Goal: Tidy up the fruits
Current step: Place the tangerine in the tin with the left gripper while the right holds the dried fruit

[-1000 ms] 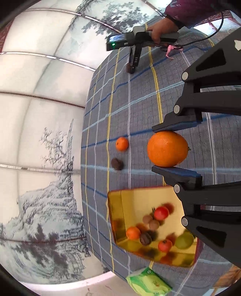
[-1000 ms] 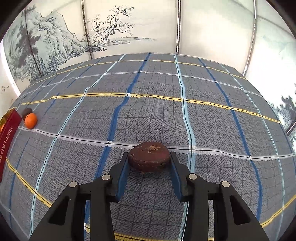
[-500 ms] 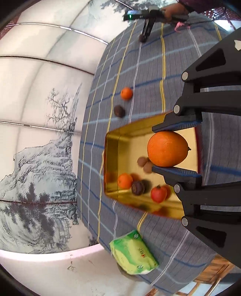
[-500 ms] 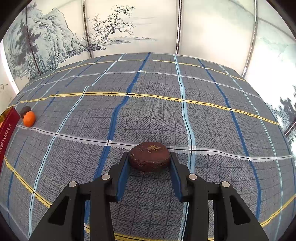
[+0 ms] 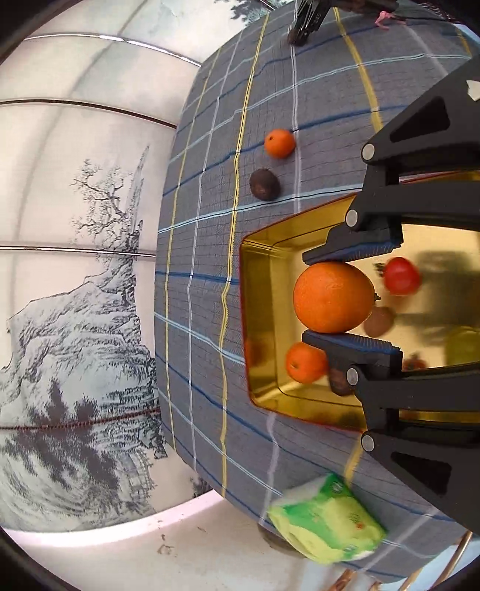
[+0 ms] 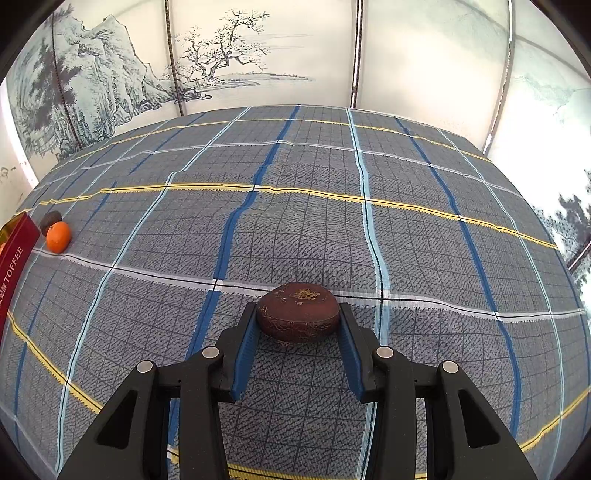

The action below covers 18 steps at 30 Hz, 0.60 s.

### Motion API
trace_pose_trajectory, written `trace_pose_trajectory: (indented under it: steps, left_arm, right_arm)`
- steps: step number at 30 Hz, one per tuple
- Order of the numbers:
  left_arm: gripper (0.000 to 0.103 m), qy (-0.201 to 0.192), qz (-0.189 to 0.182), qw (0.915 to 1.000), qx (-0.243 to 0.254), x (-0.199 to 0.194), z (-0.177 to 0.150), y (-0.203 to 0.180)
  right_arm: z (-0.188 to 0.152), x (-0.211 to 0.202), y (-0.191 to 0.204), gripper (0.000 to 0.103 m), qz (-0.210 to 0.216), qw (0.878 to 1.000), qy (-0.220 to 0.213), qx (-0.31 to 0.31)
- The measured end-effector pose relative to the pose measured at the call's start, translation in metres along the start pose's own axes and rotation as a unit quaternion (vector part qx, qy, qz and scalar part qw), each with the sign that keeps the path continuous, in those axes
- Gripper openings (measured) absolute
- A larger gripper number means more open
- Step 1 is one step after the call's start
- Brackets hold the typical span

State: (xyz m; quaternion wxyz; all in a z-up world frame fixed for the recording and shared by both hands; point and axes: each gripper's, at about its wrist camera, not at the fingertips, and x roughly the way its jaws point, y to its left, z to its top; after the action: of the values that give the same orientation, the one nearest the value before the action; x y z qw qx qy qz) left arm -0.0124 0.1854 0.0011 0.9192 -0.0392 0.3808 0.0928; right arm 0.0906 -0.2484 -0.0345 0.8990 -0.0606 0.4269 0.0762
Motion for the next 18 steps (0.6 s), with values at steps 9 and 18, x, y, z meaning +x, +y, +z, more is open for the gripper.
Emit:
trace_pose_trajectory:
  steps: [9,18]
  left_arm:
    - [0.031,0.024,0.025,0.9988,0.033,0.043,0.022,-0.008]
    - [0.031,0.053,0.029,0.9975,0.037,0.069,0.026,-0.007]
  right_arm:
    - [0.001,0.001,0.0,0.043,0.0,1.0,0.0,0.0]
    - [0.001,0.0,0.0,0.043,0.0,1.0,0.0,0.0]
